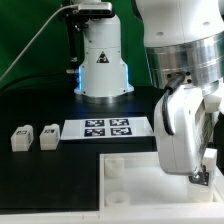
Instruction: Assemble one leg
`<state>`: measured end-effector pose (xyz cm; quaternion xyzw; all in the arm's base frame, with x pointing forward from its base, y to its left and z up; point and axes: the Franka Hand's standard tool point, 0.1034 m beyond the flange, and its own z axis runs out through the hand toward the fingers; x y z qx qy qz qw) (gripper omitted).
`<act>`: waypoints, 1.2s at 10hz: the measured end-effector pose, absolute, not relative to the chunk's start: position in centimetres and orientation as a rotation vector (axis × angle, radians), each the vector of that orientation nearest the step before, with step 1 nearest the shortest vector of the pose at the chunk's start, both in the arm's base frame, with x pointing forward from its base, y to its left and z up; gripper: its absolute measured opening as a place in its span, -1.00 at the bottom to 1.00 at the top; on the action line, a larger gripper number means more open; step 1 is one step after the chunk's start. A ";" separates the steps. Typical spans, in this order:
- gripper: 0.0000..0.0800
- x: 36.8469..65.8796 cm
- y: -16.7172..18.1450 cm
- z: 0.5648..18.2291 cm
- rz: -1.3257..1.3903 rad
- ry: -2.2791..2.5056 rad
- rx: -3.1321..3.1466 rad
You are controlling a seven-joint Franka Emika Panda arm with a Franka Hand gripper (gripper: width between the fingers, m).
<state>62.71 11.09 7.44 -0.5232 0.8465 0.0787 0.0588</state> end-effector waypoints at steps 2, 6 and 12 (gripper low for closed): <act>0.60 62.2 11.5 7.1 0.222 2.405 -1.810; 0.62 62.2 11.7 7.1 0.171 1.945 -2.264; 0.62 62.7 10.0 7.1 0.068 0.852 -2.884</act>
Offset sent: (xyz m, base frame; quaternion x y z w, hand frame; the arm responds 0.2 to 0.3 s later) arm -0.0060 0.0159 0.0052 0.0316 -0.0017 -0.4737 0.8801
